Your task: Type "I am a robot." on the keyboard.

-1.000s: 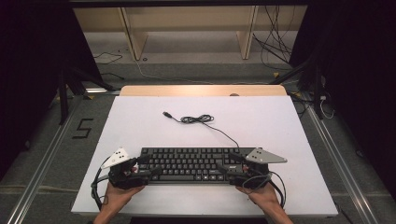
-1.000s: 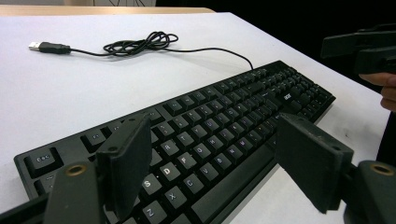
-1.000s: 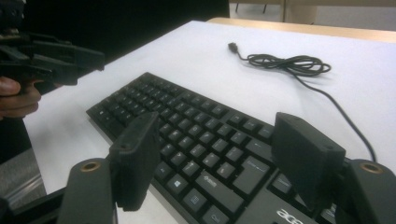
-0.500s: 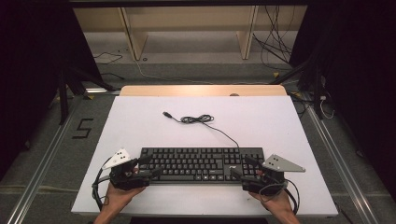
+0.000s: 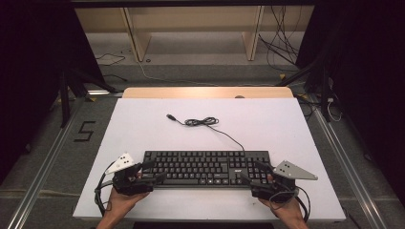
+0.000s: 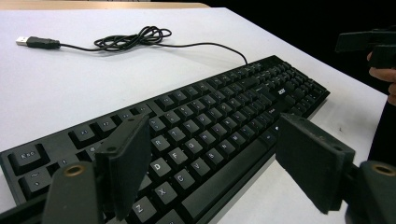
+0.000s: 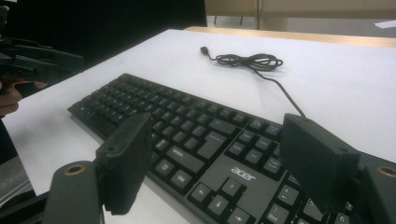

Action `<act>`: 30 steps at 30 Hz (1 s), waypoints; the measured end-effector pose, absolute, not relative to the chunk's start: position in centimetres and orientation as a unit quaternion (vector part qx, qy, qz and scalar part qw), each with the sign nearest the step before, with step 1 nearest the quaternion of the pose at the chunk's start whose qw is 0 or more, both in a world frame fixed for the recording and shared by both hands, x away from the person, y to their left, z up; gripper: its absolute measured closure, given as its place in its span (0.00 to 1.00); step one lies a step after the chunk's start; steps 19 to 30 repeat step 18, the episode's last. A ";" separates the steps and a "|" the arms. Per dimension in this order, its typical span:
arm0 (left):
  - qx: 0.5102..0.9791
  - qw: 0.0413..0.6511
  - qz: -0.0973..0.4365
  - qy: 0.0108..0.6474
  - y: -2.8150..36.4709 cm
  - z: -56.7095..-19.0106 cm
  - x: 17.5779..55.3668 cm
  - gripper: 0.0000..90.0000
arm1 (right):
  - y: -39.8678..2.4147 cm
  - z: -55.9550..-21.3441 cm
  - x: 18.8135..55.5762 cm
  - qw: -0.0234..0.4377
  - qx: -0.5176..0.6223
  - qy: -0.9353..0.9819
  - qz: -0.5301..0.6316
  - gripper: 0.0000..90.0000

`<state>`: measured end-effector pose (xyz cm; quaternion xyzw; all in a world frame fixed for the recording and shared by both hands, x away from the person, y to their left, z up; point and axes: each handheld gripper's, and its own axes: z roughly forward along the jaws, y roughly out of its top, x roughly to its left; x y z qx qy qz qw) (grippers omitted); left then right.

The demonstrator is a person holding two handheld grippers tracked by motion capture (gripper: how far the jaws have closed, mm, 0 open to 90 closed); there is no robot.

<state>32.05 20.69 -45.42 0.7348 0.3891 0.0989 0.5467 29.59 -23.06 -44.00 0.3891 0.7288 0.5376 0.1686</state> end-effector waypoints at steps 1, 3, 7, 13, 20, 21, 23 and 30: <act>0.735 0.546 0.099 0.389 20.7 -45.4 32.1 0.29 | -23.1 -44.0 29.6 0.169 0.389 0.729 0.537 0.30; 0.735 0.546 0.100 0.389 20.7 -45.4 32.1 0.29 | -23.1 -44.0 29.6 0.170 0.389 0.729 0.538 0.30; 0.735 0.546 0.101 0.389 20.7 -45.4 32.1 0.29 | -23.1 -44.0 29.7 0.170 0.389 0.729 0.538 0.29; 0.732 0.548 0.102 0.392 20.9 -45.4 32.1 0.29 | -23.1 -44.0 29.7 0.169 0.390 0.728 0.538 0.29; 0.733 0.547 0.103 0.391 20.9 -45.4 32.1 0.29 | -23.1 -44.0 29.7 0.170 0.390 0.728 0.538 0.28; 0.733 0.547 0.103 0.391 20.9 -45.4 32.1 0.29 | -23.1 -44.0 29.7 0.170 0.390 0.728 0.538 0.28; 0.733 0.547 0.103 0.391 20.9 -45.4 32.1 0.29 | -23.1 -44.0 29.7 0.170 0.390 0.728 0.538 0.28; 0.733 0.547 0.103 0.391 20.9 -45.4 32.1 0.29 | -23.1 -44.0 29.7 0.170 0.390 0.728 0.538 0.28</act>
